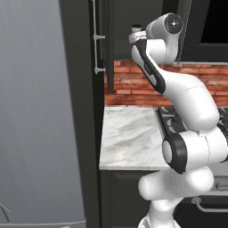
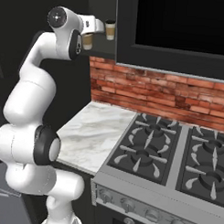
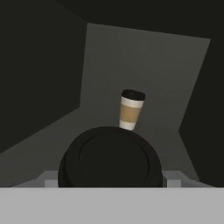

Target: Sort all alcoholic drinks to one cabinet, and non-alcoholic drinks to the other.

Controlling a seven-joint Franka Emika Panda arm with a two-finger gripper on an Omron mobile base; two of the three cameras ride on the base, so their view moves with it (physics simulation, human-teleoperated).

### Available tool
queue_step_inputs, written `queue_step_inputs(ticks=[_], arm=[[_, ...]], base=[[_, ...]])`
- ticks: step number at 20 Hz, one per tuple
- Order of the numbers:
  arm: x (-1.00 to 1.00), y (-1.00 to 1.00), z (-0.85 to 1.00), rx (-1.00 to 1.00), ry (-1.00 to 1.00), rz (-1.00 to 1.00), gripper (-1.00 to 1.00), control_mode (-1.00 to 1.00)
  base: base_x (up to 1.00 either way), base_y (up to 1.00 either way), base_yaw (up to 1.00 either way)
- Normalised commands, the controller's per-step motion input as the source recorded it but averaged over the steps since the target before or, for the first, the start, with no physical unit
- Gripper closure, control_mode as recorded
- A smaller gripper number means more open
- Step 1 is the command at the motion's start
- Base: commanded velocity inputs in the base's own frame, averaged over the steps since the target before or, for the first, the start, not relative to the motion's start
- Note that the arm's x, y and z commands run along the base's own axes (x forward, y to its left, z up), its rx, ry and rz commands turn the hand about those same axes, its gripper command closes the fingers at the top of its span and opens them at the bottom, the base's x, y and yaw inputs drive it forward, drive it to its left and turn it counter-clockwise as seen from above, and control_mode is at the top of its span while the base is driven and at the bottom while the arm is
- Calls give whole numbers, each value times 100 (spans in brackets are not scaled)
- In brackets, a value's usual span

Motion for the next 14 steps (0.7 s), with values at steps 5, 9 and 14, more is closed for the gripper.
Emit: queue_step_inputs(ticks=[5,9,14], arm=[[31,0,-15,0,2,0,100,-100],[33,0,-12,0,1,0,100,-100],[34,0,-5,0,1,0,100,-100]], base=[[0,0,0],[0,0,0],[0,0,0]])
